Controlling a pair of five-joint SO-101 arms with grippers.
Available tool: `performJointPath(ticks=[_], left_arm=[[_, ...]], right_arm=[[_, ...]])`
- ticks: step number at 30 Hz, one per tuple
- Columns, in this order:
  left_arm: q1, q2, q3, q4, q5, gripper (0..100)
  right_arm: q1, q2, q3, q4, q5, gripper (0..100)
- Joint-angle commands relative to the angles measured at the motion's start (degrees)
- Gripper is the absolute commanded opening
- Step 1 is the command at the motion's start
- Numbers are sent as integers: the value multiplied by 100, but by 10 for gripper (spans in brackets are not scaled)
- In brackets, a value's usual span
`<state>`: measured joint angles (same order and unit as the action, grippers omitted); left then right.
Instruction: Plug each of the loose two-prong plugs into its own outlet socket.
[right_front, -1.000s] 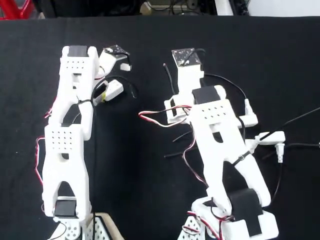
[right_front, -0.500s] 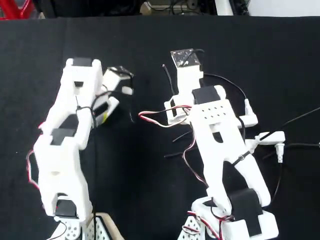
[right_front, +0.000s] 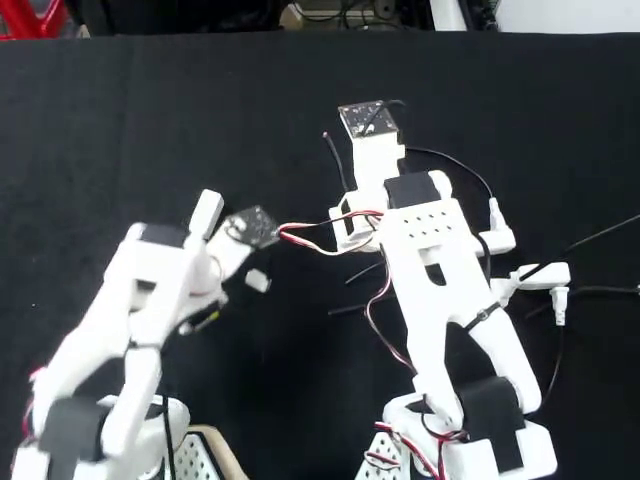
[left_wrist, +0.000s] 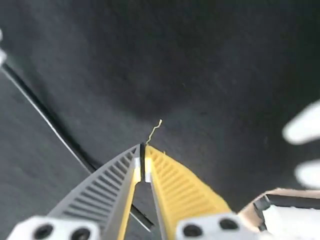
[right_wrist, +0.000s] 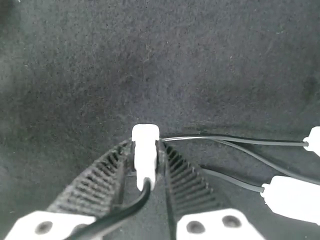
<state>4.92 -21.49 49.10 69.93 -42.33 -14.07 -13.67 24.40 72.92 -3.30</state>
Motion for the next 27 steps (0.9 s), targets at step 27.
performJointPath(ticks=[27], left_arm=[[-875,1864,-3073,-1029,2259,268]], right_arm=[[35,-13,-84,105,44,12]])
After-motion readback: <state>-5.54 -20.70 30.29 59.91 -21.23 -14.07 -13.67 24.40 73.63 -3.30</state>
